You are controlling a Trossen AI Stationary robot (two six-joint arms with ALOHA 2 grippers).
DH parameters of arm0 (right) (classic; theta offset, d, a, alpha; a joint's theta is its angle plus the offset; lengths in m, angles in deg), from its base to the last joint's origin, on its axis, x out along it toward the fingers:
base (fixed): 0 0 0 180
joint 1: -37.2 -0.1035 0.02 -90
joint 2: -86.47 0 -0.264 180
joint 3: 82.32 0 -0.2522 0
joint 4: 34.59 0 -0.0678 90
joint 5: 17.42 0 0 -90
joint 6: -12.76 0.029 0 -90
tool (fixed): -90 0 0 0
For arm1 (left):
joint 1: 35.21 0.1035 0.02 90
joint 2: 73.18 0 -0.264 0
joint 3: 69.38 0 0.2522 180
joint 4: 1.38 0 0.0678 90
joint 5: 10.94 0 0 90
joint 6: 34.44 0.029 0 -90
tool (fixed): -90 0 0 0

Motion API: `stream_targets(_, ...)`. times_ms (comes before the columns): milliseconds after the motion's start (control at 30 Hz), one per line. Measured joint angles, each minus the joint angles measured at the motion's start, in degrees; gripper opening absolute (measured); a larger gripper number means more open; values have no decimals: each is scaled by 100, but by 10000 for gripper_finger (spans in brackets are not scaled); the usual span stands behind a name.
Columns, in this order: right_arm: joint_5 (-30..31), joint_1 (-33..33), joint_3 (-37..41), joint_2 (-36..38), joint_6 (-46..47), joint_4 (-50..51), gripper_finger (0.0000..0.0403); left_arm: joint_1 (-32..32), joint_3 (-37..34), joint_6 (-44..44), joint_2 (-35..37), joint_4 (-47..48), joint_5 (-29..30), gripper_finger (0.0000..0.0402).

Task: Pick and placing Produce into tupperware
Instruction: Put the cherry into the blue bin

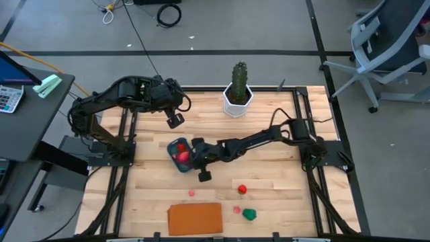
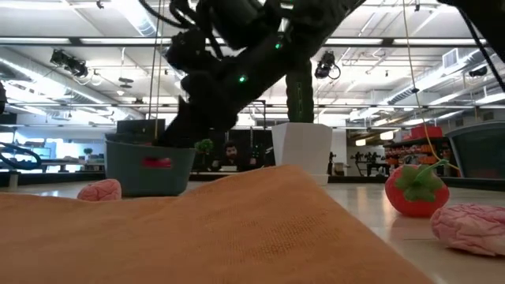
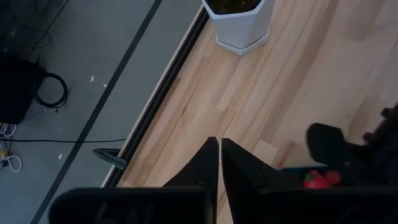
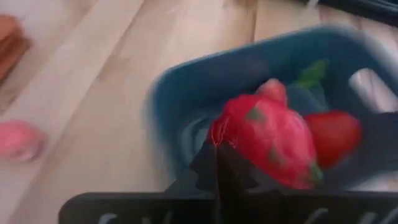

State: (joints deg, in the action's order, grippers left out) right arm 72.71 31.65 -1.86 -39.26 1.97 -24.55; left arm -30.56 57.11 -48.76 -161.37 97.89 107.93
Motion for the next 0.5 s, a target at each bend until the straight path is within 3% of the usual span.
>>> stream_targets(100,8,-10,-52,68,-325,-528,5,2,2,43,0,-41,1,21)
stream_targets(233,-64,-23,-121,186,-579,-417,23,1,2,63,-2,-30,2,19)
stream_targets(500,65,-14,-278,170,-594,159,107,5,2,61,-2,-99,-1,29)
